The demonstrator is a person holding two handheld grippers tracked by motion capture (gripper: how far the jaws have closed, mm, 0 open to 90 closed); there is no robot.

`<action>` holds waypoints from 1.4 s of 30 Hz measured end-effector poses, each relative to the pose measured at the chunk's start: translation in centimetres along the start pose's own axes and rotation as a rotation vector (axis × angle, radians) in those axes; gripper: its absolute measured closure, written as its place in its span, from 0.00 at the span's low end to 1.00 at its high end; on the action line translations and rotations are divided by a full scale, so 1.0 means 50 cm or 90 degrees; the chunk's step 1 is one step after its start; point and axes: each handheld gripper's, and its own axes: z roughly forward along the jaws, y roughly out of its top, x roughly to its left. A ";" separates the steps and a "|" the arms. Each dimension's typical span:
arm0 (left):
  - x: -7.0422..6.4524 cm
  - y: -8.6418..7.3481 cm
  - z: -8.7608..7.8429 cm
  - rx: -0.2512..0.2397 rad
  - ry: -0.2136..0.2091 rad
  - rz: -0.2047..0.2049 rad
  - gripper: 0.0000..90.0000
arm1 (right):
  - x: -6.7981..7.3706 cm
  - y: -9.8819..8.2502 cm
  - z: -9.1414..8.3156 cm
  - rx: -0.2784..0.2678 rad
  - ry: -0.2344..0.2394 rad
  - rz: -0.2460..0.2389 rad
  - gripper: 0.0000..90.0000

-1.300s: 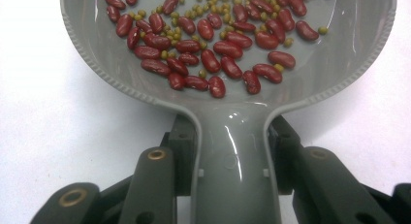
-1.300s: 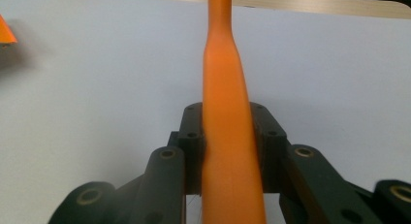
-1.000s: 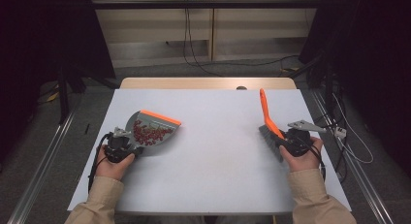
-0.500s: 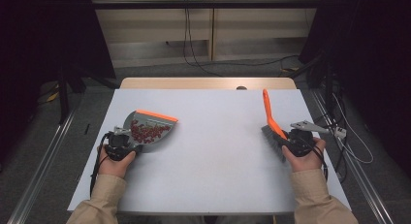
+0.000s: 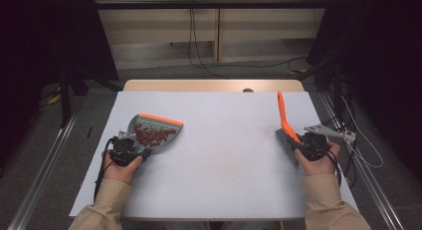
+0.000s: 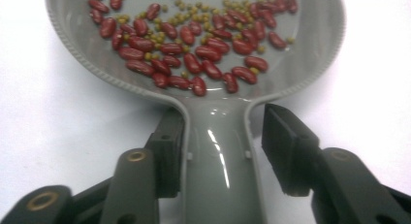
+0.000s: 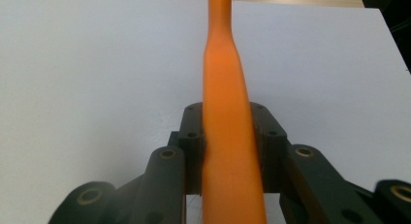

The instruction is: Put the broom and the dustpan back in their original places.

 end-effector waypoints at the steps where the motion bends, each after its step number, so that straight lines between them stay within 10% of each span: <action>1: -0.002 -0.001 -0.001 -0.002 -0.004 0.001 0.53 | -0.002 0.000 0.000 -0.001 -0.003 0.001 0.79; 21: -0.027 -0.013 -0.007 -0.014 -0.079 0.016 0.37 | 0.000 -0.010 0.013 0.005 -0.029 -0.013 0.79; 42: -0.029 -0.013 -0.012 -0.026 -0.086 0.019 0.35 | -0.004 -0.005 0.012 -0.005 -0.038 -0.007 0.79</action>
